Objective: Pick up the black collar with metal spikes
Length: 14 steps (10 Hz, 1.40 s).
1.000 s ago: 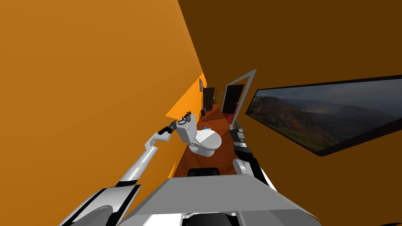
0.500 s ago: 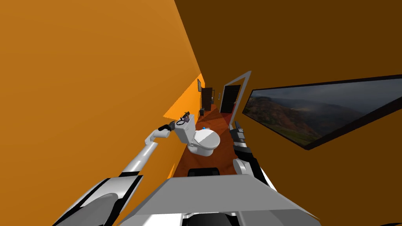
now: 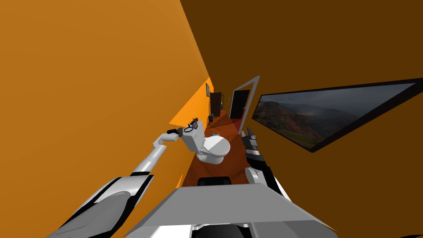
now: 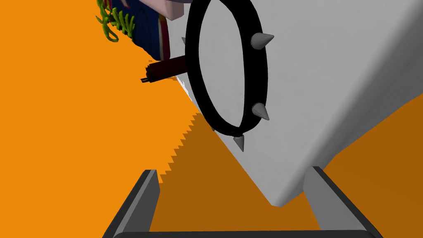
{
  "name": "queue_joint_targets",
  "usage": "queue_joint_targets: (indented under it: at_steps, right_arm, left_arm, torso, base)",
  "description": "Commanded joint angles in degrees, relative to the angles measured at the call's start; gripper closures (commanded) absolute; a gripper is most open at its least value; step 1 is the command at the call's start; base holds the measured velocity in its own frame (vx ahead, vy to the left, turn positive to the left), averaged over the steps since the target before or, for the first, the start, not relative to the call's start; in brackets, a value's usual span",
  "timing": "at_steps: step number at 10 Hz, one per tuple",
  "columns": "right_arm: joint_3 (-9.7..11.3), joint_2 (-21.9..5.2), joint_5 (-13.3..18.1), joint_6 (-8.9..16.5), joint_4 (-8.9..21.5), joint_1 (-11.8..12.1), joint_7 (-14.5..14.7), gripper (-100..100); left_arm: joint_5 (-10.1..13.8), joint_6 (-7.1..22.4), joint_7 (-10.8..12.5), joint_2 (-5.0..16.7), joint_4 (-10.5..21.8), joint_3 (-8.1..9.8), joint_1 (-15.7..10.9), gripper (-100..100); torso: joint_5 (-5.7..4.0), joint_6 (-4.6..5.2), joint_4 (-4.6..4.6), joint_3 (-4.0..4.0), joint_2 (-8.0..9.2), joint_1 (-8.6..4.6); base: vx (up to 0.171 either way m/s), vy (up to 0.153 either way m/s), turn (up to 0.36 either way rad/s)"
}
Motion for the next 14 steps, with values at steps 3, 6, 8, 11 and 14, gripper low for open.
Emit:
queue_joint_targets:
  at_steps: [3,6,8,11,14]
  right_arm:
    - [0.0,0.0,0.0,0.0,0.0,0.0,0.0,0]
    - [0.0,0.0,0.0,0.0,0.0,0.0,0.0,0]
    - [0.0,0.0,0.0,0.0,0.0,0.0,0.0,0]
    - [0.0,0.0,0.0,0.0,0.0,0.0,0.0,0]
    - [0.0,0.0,0.0,0.0,0.0,0.0,0.0,0]
  left_arm:
    - [1.3,5.6,-0.4,1.2,5.1,0.09,-4.5,-100]
    - [2.2,9.9,-0.7,1.9,9.1,0.17,-7.4,-100]
    - [3.1,12.7,-1.1,2.5,11.9,0.27,-10.2,-100]
    - [3.9,17.4,-1.5,3.0,15.6,0.37,-12.9,-100]
    - [5.5,22.2,-2.3,3.8,20.8,0.58,-17.9,-100]
  torso:
    - [0.01,-0.05,-0.01,0.00,0.00,-0.01]
    - [0.01,-0.02,0.00,-0.01,-0.01,0.03]
    - [0.01,-0.05,-0.01,-0.01,-0.01,-0.01]
    - [0.01,-0.02,-0.01,-0.02,-0.03,0.04]
    - [0.03,-0.06,-0.02,-0.03,-0.04,0.06]
  base:
    - [-0.005,0.013,-0.054]
    - [-0.004,0.024,-0.079]
    - [-0.001,0.014,-0.056]
    - [0.001,0.028,-0.081]
    - [0.007,0.034,-0.084]
